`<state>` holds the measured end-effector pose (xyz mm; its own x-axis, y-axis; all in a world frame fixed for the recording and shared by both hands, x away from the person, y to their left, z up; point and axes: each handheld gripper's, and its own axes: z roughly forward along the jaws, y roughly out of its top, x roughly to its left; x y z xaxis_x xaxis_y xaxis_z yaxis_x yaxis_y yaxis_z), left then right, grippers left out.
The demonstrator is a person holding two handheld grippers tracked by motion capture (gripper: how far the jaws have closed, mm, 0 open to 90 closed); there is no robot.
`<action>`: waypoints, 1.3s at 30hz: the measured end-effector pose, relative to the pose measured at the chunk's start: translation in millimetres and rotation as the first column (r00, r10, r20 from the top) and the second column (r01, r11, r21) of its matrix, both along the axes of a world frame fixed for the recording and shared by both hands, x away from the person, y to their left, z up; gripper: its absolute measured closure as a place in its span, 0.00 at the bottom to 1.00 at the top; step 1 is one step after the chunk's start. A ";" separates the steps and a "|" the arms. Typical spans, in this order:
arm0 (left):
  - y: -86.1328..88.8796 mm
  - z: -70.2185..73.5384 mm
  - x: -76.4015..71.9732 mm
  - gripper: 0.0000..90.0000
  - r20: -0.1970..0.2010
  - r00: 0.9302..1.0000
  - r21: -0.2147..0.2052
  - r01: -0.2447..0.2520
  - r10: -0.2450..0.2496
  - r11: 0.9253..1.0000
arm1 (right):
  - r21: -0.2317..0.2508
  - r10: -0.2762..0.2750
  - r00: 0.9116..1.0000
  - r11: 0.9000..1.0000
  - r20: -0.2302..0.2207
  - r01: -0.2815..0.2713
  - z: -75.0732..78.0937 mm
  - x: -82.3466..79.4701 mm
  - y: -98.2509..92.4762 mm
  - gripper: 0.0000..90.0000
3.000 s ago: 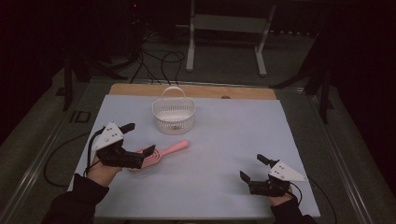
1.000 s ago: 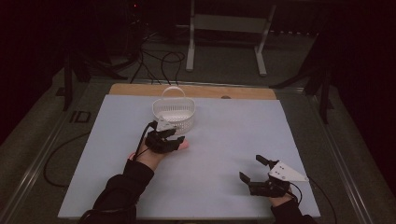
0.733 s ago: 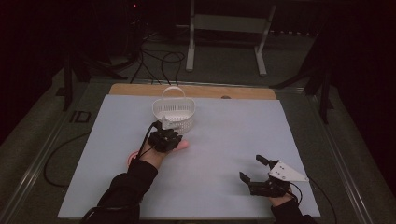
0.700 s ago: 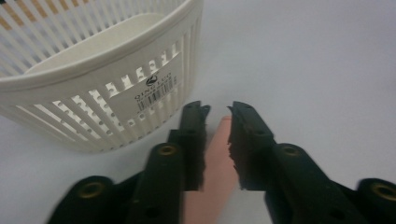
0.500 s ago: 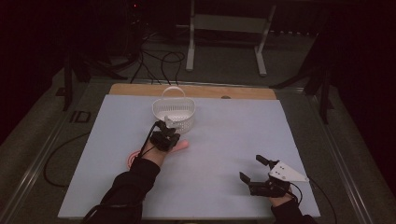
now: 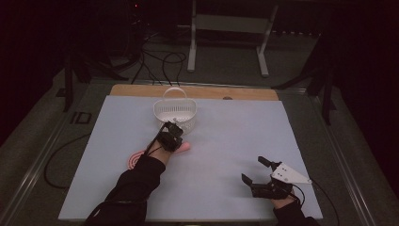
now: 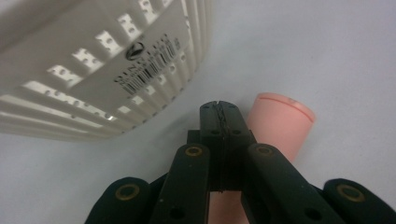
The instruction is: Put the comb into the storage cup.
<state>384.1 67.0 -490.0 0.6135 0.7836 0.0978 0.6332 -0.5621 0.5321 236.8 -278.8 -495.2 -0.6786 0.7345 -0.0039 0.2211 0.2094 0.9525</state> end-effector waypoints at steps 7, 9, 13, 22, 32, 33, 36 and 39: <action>-2.9 -0.1 -5.3 1.00 -0.030 0.999 -0.016 0.015 -0.016 1.000 | 0.001 -0.001 1.000 1.000 -0.001 0.001 -0.3 0.3 -0.3 0.10; -3.3 -0.2 -7.5 1.00 -0.036 0.999 -0.019 0.020 -0.020 1.000 | -0.001 -0.002 1.000 1.000 -0.002 0.002 0.0 -0.1 0.0 0.11; -2.5 -2.7 -11.3 1.00 -0.048 0.998 -0.008 0.029 -0.029 1.000 | 0.003 -0.002 1.000 1.000 -0.004 0.002 -0.1 0.2 -0.2 0.10; -3.0 -6.0 -23.4 1.00 -0.070 0.996 -0.015 0.059 -0.060 0.998 | -0.002 -0.006 1.000 1.000 -0.001 0.006 0.6 -0.4 -0.2 0.10; 3.4 -8.2 -38.9 1.00 -0.093 0.992 -0.018 0.085 -0.086 0.996 | -0.003 -0.006 1.000 1.000 -0.001 0.006 0.6 -0.5 -0.2 0.11; 5.7 -8.5 -42.3 1.00 -0.097 0.991 -0.017 0.090 -0.091 0.996 | -0.005 -0.006 1.000 1.000 0.005 0.006 1.1 -0.6 -0.3 0.11; 10.2 -8.5 -47.1 1.00 -0.101 0.991 -0.018 0.092 -0.093 0.996 | -0.004 -0.008 1.000 1.000 0.003 0.008 0.9 -0.3 -0.5 0.11; 14.3 -8.4 -51.2 1.00 -0.100 0.990 -0.016 0.094 -0.095 0.995 | -0.005 -0.007 1.000 1.000 0.005 0.007 1.1 -0.6 0.0 0.11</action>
<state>332.9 81.3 -498.5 0.6910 0.7225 0.0231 0.6283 -0.6161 0.4751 236.3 -278.8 -494.0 -0.6731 0.7395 -0.0112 0.2180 0.2129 0.9524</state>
